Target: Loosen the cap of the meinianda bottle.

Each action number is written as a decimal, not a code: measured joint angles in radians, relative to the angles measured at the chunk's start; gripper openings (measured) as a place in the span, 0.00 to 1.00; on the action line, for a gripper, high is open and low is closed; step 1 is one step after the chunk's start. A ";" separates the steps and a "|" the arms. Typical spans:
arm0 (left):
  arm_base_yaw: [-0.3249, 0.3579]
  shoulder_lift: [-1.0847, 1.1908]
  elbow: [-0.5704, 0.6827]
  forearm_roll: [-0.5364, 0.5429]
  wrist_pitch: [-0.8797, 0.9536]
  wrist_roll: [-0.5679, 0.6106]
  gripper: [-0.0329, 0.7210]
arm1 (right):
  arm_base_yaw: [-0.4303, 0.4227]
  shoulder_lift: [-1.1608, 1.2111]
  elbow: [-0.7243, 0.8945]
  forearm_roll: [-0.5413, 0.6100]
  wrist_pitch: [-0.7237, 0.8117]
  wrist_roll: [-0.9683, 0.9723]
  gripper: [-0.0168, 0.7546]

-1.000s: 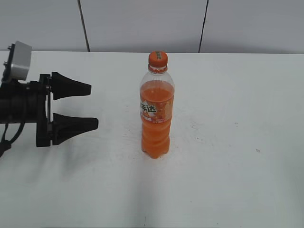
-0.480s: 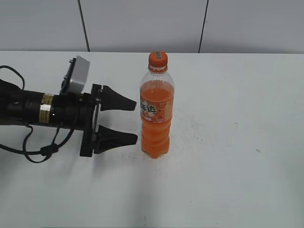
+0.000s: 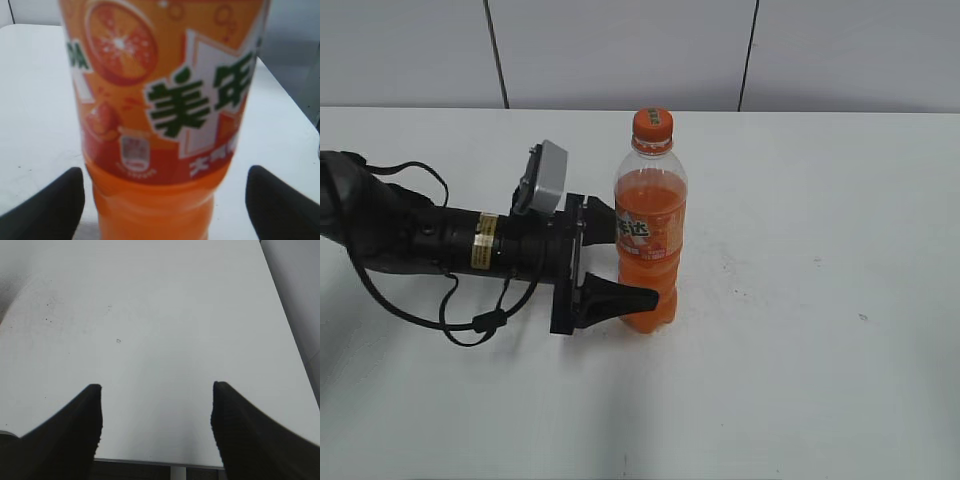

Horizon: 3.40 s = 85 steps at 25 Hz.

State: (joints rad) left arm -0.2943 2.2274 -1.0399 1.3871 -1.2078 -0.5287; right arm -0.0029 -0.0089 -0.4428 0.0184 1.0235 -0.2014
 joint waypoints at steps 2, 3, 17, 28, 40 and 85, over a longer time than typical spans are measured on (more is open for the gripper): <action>-0.013 0.016 -0.018 -0.005 0.001 0.000 0.83 | 0.000 0.000 0.000 0.000 0.000 0.000 0.69; -0.018 0.023 -0.025 -0.007 0.001 0.000 0.83 | 0.000 0.000 0.000 0.000 0.000 0.000 0.69; -0.057 0.081 -0.093 -0.055 0.001 -0.011 0.66 | 0.000 0.000 0.000 0.000 0.000 0.000 0.69; -0.058 0.081 -0.093 -0.053 -0.002 -0.014 0.56 | 0.000 0.000 0.000 0.000 0.000 0.000 0.69; -0.058 0.081 -0.093 -0.053 -0.003 -0.014 0.56 | 0.000 0.000 0.000 0.000 0.000 0.000 0.69; -0.058 0.081 -0.093 -0.055 -0.006 -0.014 0.56 | 0.049 1.458 -1.016 0.139 0.185 0.295 0.69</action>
State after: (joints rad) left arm -0.3519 2.3083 -1.1328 1.3320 -1.2142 -0.5425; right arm 0.0461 1.4490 -1.4588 0.1576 1.2085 0.0932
